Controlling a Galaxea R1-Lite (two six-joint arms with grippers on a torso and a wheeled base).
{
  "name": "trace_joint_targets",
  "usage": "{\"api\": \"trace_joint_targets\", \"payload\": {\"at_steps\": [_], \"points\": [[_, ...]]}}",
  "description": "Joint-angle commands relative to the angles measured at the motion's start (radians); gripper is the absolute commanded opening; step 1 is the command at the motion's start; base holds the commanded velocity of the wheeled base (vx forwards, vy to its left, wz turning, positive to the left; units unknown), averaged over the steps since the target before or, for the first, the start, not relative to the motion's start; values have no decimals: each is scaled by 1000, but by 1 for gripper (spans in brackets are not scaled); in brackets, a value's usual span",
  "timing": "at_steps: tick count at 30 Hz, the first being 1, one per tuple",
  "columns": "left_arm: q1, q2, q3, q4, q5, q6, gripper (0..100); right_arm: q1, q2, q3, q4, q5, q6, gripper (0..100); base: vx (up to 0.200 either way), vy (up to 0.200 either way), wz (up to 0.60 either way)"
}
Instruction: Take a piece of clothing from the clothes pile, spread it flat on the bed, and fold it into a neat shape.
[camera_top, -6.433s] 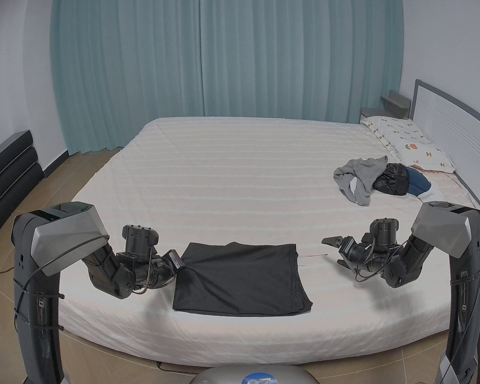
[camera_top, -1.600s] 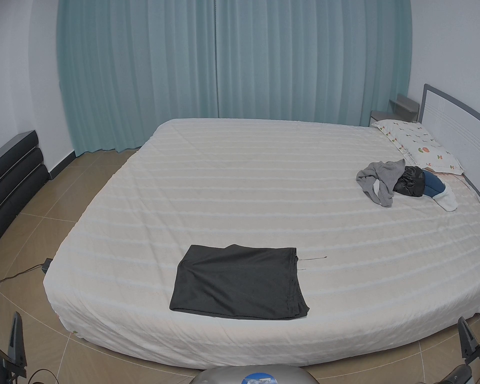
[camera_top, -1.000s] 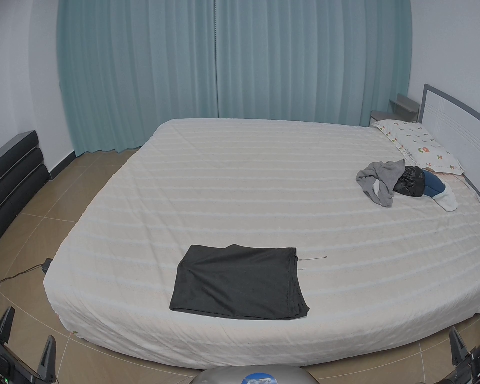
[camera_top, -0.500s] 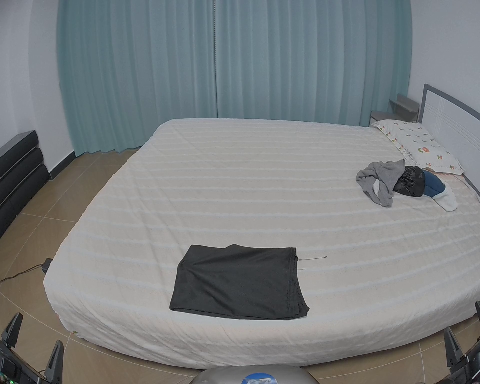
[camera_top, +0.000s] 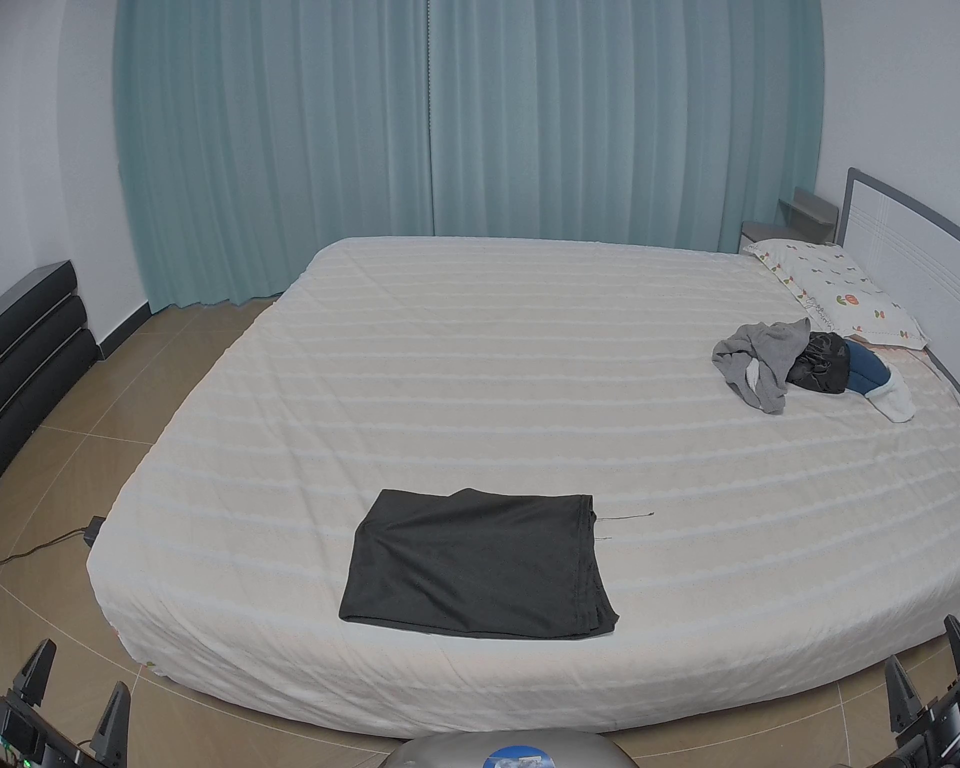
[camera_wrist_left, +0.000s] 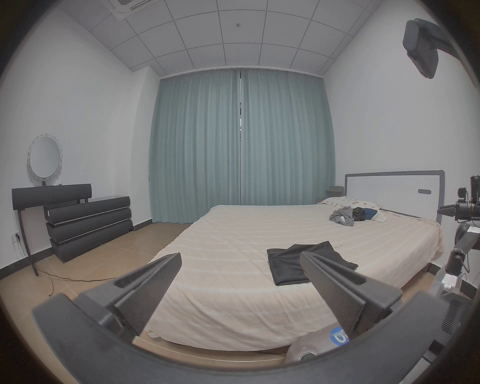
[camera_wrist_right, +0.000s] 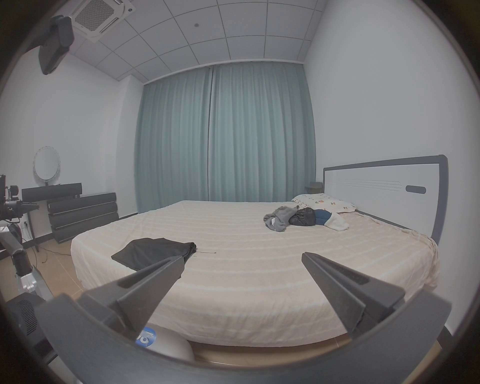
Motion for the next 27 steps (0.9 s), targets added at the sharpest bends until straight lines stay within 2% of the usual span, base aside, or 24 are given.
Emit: {"api": "trace_joint_targets", "payload": {"at_steps": [1,8,12,27], "points": [[-1,-11,15,3,8,9,100,0,-10,15,-7,13,-7,100,0,0,0],[-1,-11,15,5,-4,9,100,0,-12,16,-10,-11,20,100,0,0,0],[-1,-11,15,3,-6,11,100,0,-10,16,-10,-1,-4,100,0,0,0],[-1,-11,15,2,5,5,100,1,-9,15,-10,-1,3,100,0,0,0]]}}
